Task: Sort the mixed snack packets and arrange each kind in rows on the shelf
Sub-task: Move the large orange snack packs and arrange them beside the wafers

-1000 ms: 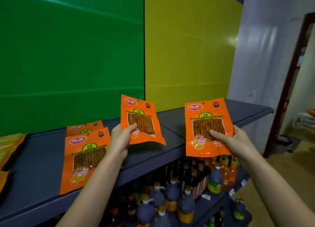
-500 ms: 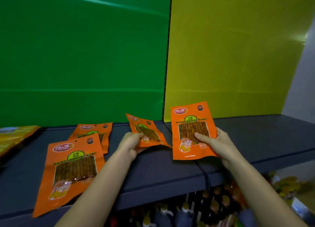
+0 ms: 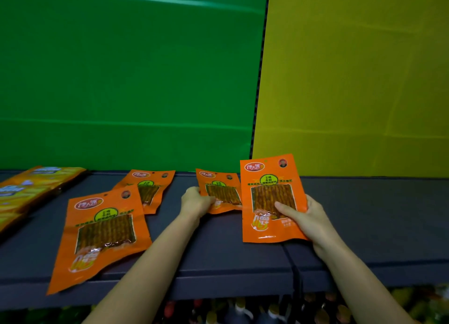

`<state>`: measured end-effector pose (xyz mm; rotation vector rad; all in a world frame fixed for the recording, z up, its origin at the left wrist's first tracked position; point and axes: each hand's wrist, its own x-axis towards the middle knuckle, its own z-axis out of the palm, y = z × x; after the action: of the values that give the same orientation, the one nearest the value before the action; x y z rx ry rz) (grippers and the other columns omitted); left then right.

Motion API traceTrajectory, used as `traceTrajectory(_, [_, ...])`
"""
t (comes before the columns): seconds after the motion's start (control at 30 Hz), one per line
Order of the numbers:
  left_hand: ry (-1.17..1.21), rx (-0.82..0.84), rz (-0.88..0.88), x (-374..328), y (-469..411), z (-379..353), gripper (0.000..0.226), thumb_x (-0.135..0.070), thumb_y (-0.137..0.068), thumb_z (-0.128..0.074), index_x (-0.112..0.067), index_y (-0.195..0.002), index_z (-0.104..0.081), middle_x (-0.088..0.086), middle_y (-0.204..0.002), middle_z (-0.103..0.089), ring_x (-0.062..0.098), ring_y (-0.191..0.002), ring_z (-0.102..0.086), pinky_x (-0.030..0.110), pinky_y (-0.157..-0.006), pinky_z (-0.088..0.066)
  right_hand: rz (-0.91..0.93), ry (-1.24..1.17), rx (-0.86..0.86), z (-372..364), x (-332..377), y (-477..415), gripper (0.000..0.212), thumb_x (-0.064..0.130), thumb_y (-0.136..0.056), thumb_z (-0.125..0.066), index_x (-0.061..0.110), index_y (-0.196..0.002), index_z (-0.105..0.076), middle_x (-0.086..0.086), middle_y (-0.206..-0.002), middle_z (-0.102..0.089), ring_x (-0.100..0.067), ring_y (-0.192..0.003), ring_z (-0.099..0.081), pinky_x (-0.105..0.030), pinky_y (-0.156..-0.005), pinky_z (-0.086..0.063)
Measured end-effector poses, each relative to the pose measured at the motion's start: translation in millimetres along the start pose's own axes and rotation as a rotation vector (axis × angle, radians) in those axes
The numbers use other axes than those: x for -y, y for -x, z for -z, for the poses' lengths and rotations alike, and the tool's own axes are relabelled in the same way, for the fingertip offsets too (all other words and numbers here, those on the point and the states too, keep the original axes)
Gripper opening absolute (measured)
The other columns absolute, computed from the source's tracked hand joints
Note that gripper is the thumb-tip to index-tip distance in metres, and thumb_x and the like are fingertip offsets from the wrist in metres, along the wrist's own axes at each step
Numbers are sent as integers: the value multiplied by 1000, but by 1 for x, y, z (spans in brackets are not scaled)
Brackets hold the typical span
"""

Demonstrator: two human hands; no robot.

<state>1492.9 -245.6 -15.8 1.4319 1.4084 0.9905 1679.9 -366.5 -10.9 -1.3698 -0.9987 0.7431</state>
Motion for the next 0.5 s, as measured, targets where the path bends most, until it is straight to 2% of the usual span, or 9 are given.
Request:
traceTrajectory(0.13, [-13, 7, -12, 1, 2, 1, 20, -11, -85, -62, -10, -105, -64, 11, -110, -67, 24, -100, -64, 36, -92, -51, -17, -12, 1, 0, -4, 2, 27, 19, -78, -72, 25, -101, -60, 1, -96, -69, -14, -85, -67, -24, -64, -51])
traceTrajectory(0.27, [-62, 11, -53, 2, 3, 0, 27, -11, -85, -62, -10, -113, -63, 10, -115, -66, 22, -104, -63, 34, -93, -49, -32, -11, 6, -1, -3, 7, 30, 20, -78, -72, 23, -105, -60, 0, -97, -69, -16, -86, -67, -25, -65, -52])
traceTrajectory(0.4, [-277, -40, -140, -3, 8, -1, 31, -16, -83, -66, -10, -114, -62, 8, -118, -64, 23, -110, -59, 33, -92, -46, -32, -1, 19, -7, -1, 17, 32, 19, -79, -72, 21, -107, -58, -1, -98, -69, -17, -87, -67, -25, -65, -52])
traceTrajectory(0.5, [-450, -30, -170, -5, 15, 1, 22, -21, -86, -63, -11, -105, -62, 10, -117, -64, 26, -109, -59, 33, -88, -45, -32, 18, 50, -14, -2, 29, 30, 20, -81, -69, 22, -108, -56, 0, -99, -68, -16, -86, -67, -23, -64, -51])
